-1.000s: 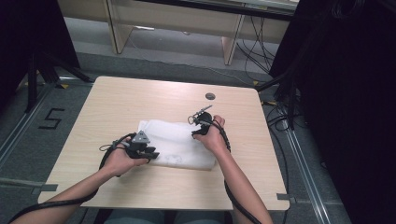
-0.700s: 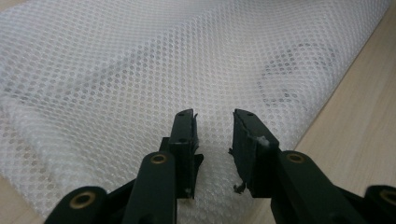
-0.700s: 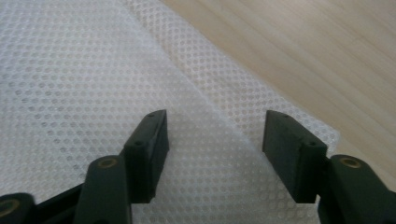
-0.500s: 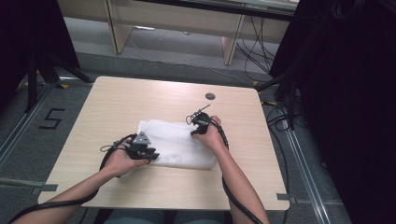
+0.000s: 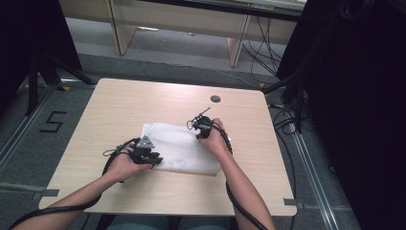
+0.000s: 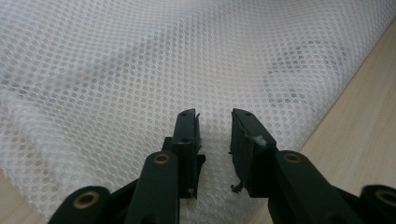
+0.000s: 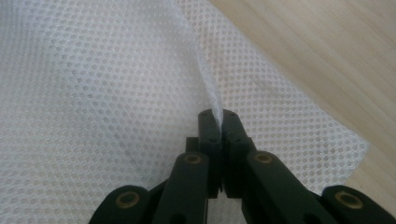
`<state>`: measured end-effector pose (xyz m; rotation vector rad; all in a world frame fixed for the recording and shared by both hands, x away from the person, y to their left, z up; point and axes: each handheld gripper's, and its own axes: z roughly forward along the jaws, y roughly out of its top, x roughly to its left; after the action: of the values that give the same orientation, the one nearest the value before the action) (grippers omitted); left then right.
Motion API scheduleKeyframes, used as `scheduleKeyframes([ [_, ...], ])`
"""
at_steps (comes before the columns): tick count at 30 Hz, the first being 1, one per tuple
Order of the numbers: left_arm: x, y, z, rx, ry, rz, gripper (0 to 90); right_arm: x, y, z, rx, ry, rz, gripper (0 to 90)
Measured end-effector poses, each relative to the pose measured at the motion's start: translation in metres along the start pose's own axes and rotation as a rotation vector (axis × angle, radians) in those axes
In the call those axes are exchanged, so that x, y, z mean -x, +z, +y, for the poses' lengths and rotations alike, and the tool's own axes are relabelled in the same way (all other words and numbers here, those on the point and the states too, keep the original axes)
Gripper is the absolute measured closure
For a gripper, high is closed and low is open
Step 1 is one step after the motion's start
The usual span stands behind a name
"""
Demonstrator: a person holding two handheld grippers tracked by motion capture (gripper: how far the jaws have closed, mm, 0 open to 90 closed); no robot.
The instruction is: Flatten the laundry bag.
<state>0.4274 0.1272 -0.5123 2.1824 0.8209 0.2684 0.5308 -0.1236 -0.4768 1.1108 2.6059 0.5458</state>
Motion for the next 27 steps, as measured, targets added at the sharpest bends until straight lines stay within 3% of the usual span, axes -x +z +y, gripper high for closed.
scheduleKeyframes([
  [6,0.000,0.000,0.000,-0.001,-0.006,0.001,70.8,-0.003,-0.011,0.003,0.019,-0.001,0.003,89.7],
  [9,0.000,0.000,0.000,0.000,-0.009,0.002,71.0,-0.008,-0.020,0.005,0.034,-0.026,-0.007,89.7],
  [24,0.000,0.000,-0.001,-0.001,-0.009,0.003,71.4,-0.015,-0.039,0.007,0.085,-0.003,0.002,89.8],
  [27,0.000,0.000,-0.001,0.000,-0.011,0.001,71.5,-0.016,-0.042,0.007,0.091,-0.017,0.001,89.8],
])
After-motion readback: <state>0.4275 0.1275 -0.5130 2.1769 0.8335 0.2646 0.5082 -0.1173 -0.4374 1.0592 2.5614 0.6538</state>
